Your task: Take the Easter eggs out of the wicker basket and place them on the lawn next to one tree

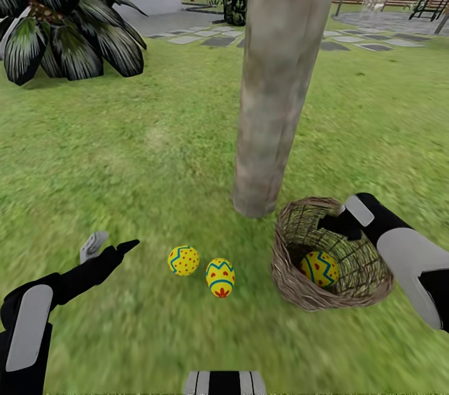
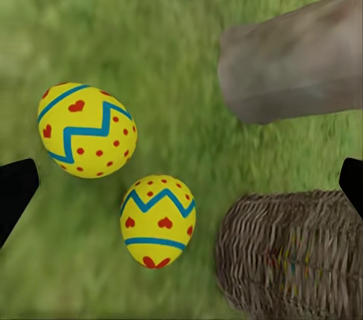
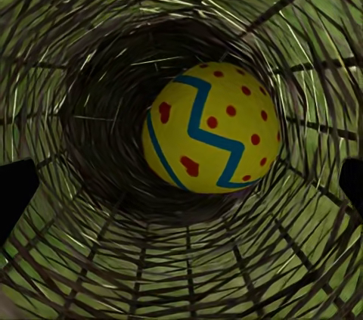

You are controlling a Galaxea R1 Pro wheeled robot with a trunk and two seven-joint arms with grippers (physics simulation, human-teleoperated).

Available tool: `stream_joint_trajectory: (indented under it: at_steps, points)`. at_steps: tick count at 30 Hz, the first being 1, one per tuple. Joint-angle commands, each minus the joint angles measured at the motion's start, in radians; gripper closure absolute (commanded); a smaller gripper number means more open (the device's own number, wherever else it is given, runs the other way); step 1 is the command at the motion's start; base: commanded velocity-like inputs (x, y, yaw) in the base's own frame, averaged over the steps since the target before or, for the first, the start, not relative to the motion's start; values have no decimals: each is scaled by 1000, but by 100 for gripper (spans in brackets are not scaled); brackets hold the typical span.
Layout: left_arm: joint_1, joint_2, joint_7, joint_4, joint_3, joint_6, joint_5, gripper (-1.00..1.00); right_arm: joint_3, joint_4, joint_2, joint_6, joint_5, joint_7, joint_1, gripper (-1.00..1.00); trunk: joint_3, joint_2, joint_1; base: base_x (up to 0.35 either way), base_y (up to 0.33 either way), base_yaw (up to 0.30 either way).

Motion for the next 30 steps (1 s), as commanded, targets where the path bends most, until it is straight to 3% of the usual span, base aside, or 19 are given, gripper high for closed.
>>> stream_joint_trajectory:
  at_steps: [1, 8, 20, 23, 26, 27, 30]
  points:
    - [-1, 0, 5, -1, 1, 5, 7, -100, 7, -2, -1, 3, -11, -5, 0, -100, -5, -1, 0, 0, 0, 0]
    - [-1, 0, 4, -2, 1, 6, 7, -100, 6, 4, -5, -8, -2, 172, 1, -100, -32, -2, 3, 0, 0, 0]
    - [-1, 1, -4, -5, -8, 9, 9, -100, 8, 41, -4, -43, 0, 190, 1, -100, -78, -5, 9, 0, 0, 0]
    - [-1, 3, -58, -6, -77, 9, 9, -100, 8, 51, -5, -44, -1, 190, 2, -100, -90, -6, 10, 0, 0, 0]
    - [-12, 8, -70, -6, -102, 10, 13, -100, 8, 52, -7, -44, 0, 190, 3, -100, -101, -6, 11, 0, 0, 0]
    - [-36, 8, -72, -6, -111, 10, 24, -100, 8, 53, -7, -44, 0, 190, 4, -100, -105, -7, 12, 0, 0, 0]
    - [-144, 8, -67, -5, -183, 10, 70, -100, 8, 53, -7, -45, 1, 190, 4, -100, -117, -7, 13, 0, 0, 0]
